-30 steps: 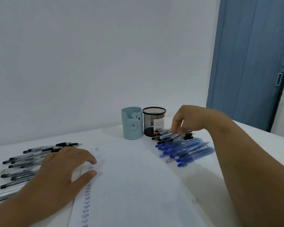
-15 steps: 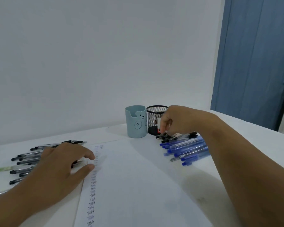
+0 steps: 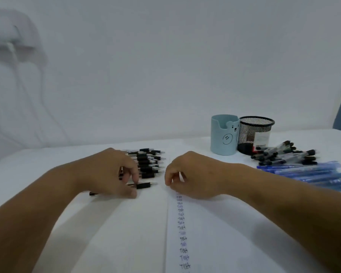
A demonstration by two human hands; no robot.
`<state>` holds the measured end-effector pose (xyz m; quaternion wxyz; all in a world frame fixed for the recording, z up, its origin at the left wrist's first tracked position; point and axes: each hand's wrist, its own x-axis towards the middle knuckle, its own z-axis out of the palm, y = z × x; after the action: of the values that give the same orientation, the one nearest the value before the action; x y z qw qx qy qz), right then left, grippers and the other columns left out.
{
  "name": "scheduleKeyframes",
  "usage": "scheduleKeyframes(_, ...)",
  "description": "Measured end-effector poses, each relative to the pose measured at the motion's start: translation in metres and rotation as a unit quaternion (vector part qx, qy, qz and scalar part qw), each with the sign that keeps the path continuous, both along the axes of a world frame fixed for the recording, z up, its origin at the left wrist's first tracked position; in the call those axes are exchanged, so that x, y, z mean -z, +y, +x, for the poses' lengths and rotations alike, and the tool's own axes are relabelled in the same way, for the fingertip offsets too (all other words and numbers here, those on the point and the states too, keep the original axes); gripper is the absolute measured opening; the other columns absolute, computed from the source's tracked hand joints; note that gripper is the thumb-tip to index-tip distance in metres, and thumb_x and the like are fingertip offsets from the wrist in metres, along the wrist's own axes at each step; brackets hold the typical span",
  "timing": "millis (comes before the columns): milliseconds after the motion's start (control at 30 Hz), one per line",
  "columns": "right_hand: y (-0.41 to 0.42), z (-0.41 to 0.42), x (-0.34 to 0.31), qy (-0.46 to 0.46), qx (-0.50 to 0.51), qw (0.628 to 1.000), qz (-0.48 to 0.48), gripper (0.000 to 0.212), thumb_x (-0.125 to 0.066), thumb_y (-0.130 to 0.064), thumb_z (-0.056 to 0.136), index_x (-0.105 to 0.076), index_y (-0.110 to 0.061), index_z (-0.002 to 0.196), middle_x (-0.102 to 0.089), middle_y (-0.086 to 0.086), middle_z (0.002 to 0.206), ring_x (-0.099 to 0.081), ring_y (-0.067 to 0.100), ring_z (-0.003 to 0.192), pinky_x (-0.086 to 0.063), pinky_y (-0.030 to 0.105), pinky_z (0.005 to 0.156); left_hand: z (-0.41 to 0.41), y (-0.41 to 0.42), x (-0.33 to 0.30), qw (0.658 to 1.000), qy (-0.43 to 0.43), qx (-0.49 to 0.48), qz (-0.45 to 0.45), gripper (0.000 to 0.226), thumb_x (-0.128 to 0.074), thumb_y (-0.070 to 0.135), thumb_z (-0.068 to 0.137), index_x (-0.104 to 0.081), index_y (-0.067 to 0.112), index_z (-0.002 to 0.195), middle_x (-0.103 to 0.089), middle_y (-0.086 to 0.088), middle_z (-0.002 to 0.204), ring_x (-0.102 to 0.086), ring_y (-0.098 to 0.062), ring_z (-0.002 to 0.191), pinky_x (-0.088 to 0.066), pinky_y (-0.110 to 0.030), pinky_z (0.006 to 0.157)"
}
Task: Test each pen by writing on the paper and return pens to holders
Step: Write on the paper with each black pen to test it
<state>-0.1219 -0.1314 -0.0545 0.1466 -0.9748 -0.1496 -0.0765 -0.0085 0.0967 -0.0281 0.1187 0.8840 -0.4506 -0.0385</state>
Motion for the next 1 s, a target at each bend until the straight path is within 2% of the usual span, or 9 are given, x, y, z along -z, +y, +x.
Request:
scheduleKeyframes(167, 0.005, 0.016, -0.003, 0.014, -0.003, 1.000, 0.003, 0.013, -0.062, -0.016, 0.087, -0.073, -0.023, 0.087, -0.068, -0.009, 0.079, -0.056, 0.000, 0.070, -0.046, 0.014, 0.069, 0.003, 0.000, 0.007, 1.000, -0.009, 0.002, -0.020, 0.010, -0.083, 0.033, 0.080, -0.073, 0.035, 0.082, -0.069, 0.015, 0.076, -0.058, 0.007, 0.074, -0.041, -0.009, 0.062)
scheduleKeyframes(267, 0.002, 0.016, 0.011, -0.045, 0.011, 0.996, 0.070, 0.003, -0.068, -0.024, 0.087, -0.068, -0.024, 0.084, -0.064, -0.007, 0.065, -0.056, 0.005, 0.062, -0.047, 0.021, 0.062, 0.004, -0.002, 0.010, 0.999, -0.028, 0.014, -0.043, 0.008, -0.076, 0.026, 0.085, -0.074, 0.032, 0.080, -0.069, 0.015, 0.078, -0.059, 0.004, 0.079, -0.041, -0.009, 0.064)
scheduleKeyframes(400, 0.006, 0.018, 0.020, -0.111, 0.012, 0.993, 0.023, 0.018, -0.067, -0.045, 0.090, -0.066, -0.030, 0.099, -0.057, -0.010, 0.071, -0.052, 0.007, 0.068, -0.046, 0.026, 0.066, 0.004, -0.005, 0.011, 0.998, -0.040, 0.024, -0.044, 0.012, -0.071, 0.031, 0.087, -0.070, 0.034, 0.076, -0.062, 0.029, 0.087, -0.057, 0.000, 0.085, -0.041, -0.012, 0.068)
scheduleKeyframes(467, 0.013, 0.019, 0.020, -0.120, 0.017, 0.993, -0.002, 0.023, -0.064, -0.050, 0.091, -0.064, -0.032, 0.105, -0.053, -0.011, 0.074, -0.050, 0.004, 0.070, -0.043, 0.026, 0.067, 0.005, -0.007, 0.013, 0.998, -0.048, 0.036, -0.032, 0.009, -0.070, 0.034, 0.088, -0.069, 0.035, 0.079, -0.061, 0.028, 0.088, -0.055, 0.001, 0.088, -0.041, -0.012, 0.069)
scheduleKeyframes(567, 0.018, 0.021, 0.019, -0.114, 0.023, 0.993, -0.008, 0.022, -0.061, -0.048, 0.094, -0.063, -0.033, 0.110, -0.047, -0.014, 0.075, -0.045, 0.002, 0.071, -0.039, 0.029, 0.067, 0.004, -0.009, 0.014, 0.996, -0.060, 0.057, -0.037, 0.007, -0.072, 0.034, 0.089, -0.069, 0.035, 0.082, -0.061, 0.023, 0.086, -0.053, 0.002, 0.089, -0.038, -0.011, 0.069)
scheduleKeyframes(667, 0.018, 0.023, 0.018, -0.106, 0.019, 0.994, -0.022, 0.020, -0.058, -0.041, 0.098, -0.071, -0.029, 0.108, -0.045, -0.014, 0.080, -0.042, 0.005, 0.077, -0.040, 0.030, 0.071, 0.004, -0.008, 0.013, 0.996, -0.045, 0.067, -0.045, 0.005, -0.075, 0.034, 0.087, -0.070, 0.035, 0.087, -0.061, 0.027, 0.094, -0.054, 0.003, 0.090, -0.039, -0.010, 0.070)
scheduleKeyframes(833, 0.006, 0.019, 0.016, -0.128, 0.080, 0.988, -0.021, 0.018, -0.055, -0.036, 0.100, -0.069, -0.029, 0.108, -0.046, -0.012, 0.095, -0.047, 0.011, 0.085, -0.033, 0.030, 0.070, 0.010, 0.001, 0.010, 0.999, -0.008, 0.038, -0.030, 0.028, -0.082, 0.028, 0.082, -0.070, 0.046, 0.099, -0.060, 0.029, 0.093, -0.053, 0.004, 0.081, -0.040, -0.009, 0.068)
scheduleKeyframes(933, -0.008, 0.017, 0.014, -0.139, 0.115, 0.984, -0.011, 0.015, -0.056, -0.033, 0.100, -0.070, -0.028, 0.106, -0.051, -0.009, 0.100, -0.053, 0.015, 0.089, -0.037, 0.031, 0.070, 0.010, 0.002, 0.009, 0.999, 0.011, 0.034, -0.032, 0.038, -0.081, 0.023, 0.082, -0.069, 0.050, 0.106, -0.062, 0.028, 0.093, -0.053, -0.001, 0.073, -0.042, -0.011, 0.067)
scheduleKeyframes(1000, -0.016, 0.016, 0.013, -0.144, 0.131, 0.981, -0.001, 0.013, -0.057, -0.030, 0.099, -0.070, -0.027, 0.103, -0.054, -0.009, 0.100, -0.053, 0.013, 0.090, -0.040, 0.030, 0.071, 0.010, 0.002, 0.010, 0.999, 0.013, 0.029, -0.038, 0.041, -0.081, 0.020, 0.083, -0.067, 0.051, 0.106, -0.063, 0.028, 0.094, -0.056, -0.005, 0.075, -0.045, -0.013, 0.069)
